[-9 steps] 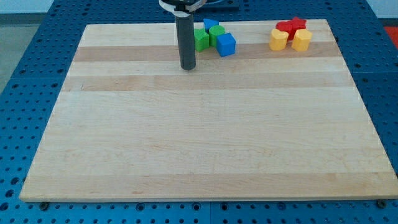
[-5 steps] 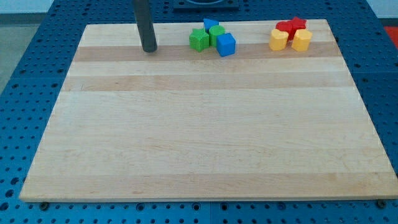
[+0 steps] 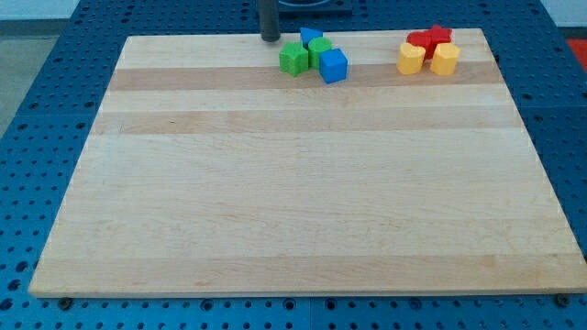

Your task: Push the blue triangle to the blue cube

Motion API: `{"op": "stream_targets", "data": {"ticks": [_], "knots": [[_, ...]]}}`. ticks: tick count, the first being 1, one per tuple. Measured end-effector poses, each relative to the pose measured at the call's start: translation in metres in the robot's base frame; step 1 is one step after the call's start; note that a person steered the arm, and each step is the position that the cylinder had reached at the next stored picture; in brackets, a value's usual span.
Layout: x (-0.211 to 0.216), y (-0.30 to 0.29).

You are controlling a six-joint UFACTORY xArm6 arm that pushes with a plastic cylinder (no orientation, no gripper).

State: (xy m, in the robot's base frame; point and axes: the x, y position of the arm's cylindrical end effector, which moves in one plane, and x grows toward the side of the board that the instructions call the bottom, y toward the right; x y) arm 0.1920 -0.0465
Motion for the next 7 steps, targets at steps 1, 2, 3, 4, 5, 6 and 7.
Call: {"op": "stream_targets", "data": {"ticks": [1,2,3,4,5,6,7], "knots": [[0.0,0.023],[0.001,0.045],[0.002,0.071],[0.001,0.106],[0.001,0.126],[0.0,0.112],[0.0,0.08]]}}
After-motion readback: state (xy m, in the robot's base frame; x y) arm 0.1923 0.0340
